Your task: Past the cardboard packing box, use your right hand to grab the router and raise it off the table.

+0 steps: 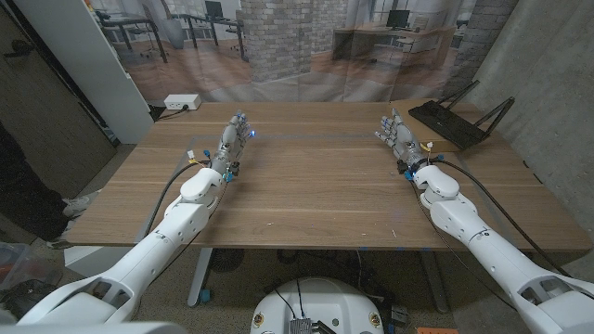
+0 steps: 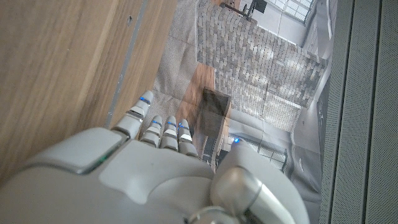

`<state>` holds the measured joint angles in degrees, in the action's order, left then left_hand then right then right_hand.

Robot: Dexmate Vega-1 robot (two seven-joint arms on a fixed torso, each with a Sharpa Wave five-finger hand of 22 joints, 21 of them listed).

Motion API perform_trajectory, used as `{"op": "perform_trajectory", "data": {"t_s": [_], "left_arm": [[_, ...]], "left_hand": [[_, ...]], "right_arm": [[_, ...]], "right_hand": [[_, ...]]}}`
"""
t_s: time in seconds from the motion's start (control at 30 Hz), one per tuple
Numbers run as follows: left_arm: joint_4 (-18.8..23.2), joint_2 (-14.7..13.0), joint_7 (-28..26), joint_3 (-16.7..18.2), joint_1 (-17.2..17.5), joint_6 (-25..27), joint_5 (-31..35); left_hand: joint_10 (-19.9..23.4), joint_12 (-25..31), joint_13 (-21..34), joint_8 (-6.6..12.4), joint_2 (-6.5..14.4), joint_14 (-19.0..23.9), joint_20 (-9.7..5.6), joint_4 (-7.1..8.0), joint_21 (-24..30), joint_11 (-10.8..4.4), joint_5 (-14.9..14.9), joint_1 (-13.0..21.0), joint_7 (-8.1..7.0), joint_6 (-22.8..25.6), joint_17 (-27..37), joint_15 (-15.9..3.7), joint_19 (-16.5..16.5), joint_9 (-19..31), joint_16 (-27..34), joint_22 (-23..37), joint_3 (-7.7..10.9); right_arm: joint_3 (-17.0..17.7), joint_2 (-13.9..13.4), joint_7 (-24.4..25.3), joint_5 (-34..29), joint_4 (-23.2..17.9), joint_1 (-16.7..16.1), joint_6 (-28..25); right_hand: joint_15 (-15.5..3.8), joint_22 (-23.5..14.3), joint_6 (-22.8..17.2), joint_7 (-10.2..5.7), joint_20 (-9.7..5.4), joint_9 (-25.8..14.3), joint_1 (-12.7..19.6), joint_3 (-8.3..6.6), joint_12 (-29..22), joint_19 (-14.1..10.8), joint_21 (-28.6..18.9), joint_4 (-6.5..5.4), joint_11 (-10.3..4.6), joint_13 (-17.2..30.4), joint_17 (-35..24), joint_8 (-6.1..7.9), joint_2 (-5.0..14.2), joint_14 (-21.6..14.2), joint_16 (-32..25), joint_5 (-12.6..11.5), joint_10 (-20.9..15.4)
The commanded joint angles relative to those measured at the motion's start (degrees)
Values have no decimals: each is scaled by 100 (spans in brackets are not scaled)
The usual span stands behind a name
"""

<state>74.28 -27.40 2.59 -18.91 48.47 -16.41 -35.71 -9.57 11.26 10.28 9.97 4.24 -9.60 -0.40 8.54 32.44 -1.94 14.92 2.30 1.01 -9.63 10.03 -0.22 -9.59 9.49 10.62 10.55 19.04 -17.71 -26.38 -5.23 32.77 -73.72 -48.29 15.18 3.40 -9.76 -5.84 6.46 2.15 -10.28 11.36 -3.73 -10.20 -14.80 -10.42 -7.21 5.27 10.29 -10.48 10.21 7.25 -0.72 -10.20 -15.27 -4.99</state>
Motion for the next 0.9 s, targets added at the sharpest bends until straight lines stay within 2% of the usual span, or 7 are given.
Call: {"op": "perform_trajectory", "data": {"t_s": [0.03, 0.2, 0.37, 0.53, 0.67, 0.9], "left_arm": [[-65, 575, 429, 719, 105, 300, 693], [-90, 804, 607, 1000, 128, 413, 936], [-174, 1012, 783, 1223, 102, 465, 1146], [-254, 1197, 923, 1407, 64, 491, 1323], [-297, 1315, 1005, 1538, 46, 523, 1443], [-375, 1477, 1124, 1718, -1, 539, 1633]], "left_hand": [[-534, 43, 7, 33, 194, -952, -24, 15, 28, 12, 35, -11, 14, -524, 14, 14, -875, 23, 23, 14, 27], [-519, 47, 9, 35, 189, -952, -24, 16, 18, 28, 35, -13, 6, -518, 14, 12, -877, 23, 21, 14, 19], [-506, 49, 10, 39, 184, -949, -21, 16, 12, 33, 36, -14, 13, -505, 14, 16, -875, 23, 20, 14, 12], [-497, 50, 11, 45, 178, -937, -2, 14, 7, 40, 36, -13, 18, -487, 13, 21, -867, 24, 22, 13, 4], [-484, 53, 11, 48, 173, -933, 9, 12, 3, 48, 36, -12, 22, -475, 13, 27, -860, 24, 22, 13, -1], [-461, 59, 13, 54, 167, -920, 25, 10, -3, 58, 37, -11, 34, -452, 12, 32, -852, 24, 24, 13, -9]], "right_arm": [[1551, 1271, -1011, -1516, 65, -76, -565], [2002, 1679, -1332, -2011, 97, -13, -641], [2333, 1955, -1563, -2399, 90, 55, -656], [2562, 2127, -1759, -2704, 83, 127, -624], [2693, 2239, -1852, -2904, 96, 178, -554], [2809, 2324, -2013, -3204, 146, 310, -488]], "right_hand": [[59, -9, 4, 39, -3, -27, 67, 15, -21, -32, -26, -20, 63, 29, -9, 21, -37, 7, -23, -29, 7], [62, -8, 8, 38, 2, -26, 84, 17, -29, -32, -29, 0, 67, 28, -5, 25, -58, 3, -27, -30, 1], [64, -7, -11, 21, 10, -25, 124, 10, -44, -37, -34, 38, 61, 28, 2, 41, -80, -12, -35, -33, -23], [83, -6, -56, 17, 30, -24, 204, -10, -70, -96, -60, 107, 52, 27, 11, 67, -108, -72, -59, -38, -79], [115, -6, -143, 38, 61, -24, 326, -45, -102, -187, -91, 206, 109, 28, 17, 105, -133, -167, -87, -43, -169], [117, -7, -165, 41, 72, -25, 410, -70, -109, -210, -93, 273, 118, 29, 19, 111, -148, -202, -92, -44, -204]]}}
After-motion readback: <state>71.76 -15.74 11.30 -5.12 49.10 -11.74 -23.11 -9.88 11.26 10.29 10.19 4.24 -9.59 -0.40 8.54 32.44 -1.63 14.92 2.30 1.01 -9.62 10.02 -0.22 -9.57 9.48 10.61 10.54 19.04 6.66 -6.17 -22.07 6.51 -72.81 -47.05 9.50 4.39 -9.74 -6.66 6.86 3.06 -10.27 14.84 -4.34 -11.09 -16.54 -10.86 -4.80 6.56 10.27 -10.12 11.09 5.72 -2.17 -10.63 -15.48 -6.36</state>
